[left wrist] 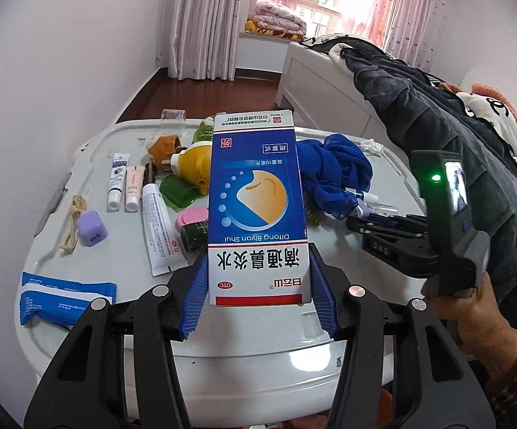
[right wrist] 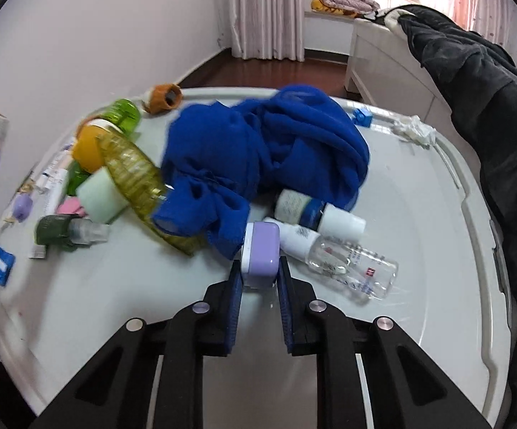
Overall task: Collect trash
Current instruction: 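Carry the medicine box and lavender bottle to the orange bucket and release both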
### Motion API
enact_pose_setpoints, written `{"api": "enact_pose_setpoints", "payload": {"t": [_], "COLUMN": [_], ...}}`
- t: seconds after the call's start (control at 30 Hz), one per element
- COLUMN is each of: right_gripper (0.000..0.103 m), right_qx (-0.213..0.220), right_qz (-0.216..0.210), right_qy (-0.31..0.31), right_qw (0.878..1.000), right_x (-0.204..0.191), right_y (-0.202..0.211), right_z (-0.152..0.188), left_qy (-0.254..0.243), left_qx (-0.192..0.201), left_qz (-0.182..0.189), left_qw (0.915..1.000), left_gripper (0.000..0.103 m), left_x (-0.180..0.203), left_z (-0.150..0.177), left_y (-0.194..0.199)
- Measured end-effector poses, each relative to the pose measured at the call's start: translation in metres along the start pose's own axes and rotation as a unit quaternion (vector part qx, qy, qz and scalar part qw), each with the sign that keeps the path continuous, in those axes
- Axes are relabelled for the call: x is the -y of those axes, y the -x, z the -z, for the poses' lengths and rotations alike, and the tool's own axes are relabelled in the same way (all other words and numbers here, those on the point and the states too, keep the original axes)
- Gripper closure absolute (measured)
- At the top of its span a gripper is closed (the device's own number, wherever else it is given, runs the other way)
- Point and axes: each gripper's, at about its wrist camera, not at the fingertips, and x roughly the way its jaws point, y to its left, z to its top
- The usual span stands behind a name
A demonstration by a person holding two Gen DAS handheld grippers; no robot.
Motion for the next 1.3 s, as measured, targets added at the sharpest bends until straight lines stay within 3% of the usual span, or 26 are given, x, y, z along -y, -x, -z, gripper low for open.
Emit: {"api": "enact_pose_setpoints", "payload": {"t": [0.23,0.43,0.53,0.63,0.83,0.87,0.9,0.97,1.0,1.07,1.1,1.17,1.3], "right_gripper": [0.084,0.084,0.084,0.084,0.083,0.076,0.057,0.037,0.037,0.033,0.027,0.027,0.025], "right_qx": [0.012,-0.012,-0.055,-0.099,-0.172,-0.183,-0.19,-0.183,-0.18,-0.168,-0.158,-0.138,-0.112], "right_qz": [-0.017,-0.053,-0.077,-0.092,-0.099,-0.103,-0.105,-0.087,-0.086,-0.08,-0.08,-0.085,-0.099], "right_qy": [0.018,0.042,0.036,0.023,0.028,0.032,0.032,0.023,0.018,0.0,-0.015,-0.039,-0.06], "right_qw": [1.0,0.998,0.995,0.99,0.98,0.977,0.976,0.979,0.98,0.983,0.984,0.986,0.987], "right_x": [-0.009,-0.029,-0.036,-0.04,-0.051,-0.054,-0.054,-0.05,-0.047,-0.038,-0.031,-0.022,-0.015], "right_y": [0.05,0.112,0.127,0.126,0.109,0.106,0.105,0.106,0.107,0.11,0.113,0.12,0.13], "right_z": [0.015,0.067,0.111,0.156,0.21,0.213,0.215,0.215,0.213,0.208,0.205,0.201,0.196], "left_qy": [-0.002,-0.017,-0.026,-0.033,-0.052,-0.049,-0.046,-0.042,-0.037,-0.018,-0.01,0.007,0.012], "left_qx": [-0.019,-0.055,-0.102,-0.175,-0.27,-0.282,-0.291,-0.309,-0.313,-0.303,-0.292,-0.26,-0.178], "left_qz": [0.026,0.071,0.101,0.116,0.109,0.112,0.113,0.105,0.102,0.103,0.101,0.099,0.028], "left_qw": [0.9995,0.9958,0.9892,0.9771,0.9552,0.9518,0.9488,0.9443,0.9437,0.9474,0.9511,0.9606,0.9836], "left_gripper": [0.052,0.053,0.053,0.053,0.052,0.051,0.049,0.042,0.04,0.039,0.039,0.039,0.03], "left_x": [0.003,0.015,0.024,0.027,0.036,0.037,0.038,0.039,0.037,0.03,0.025,0.011,-0.03], "left_z": [0.003,0.024,0.054,0.099,0.164,0.169,0.172,0.179,0.179,0.173,0.169,0.152,0.101], "left_y": [0.0,0.026,0.044,0.057,0.053,0.052,0.049,0.045,0.045,0.048,0.05,0.058,0.074]}}
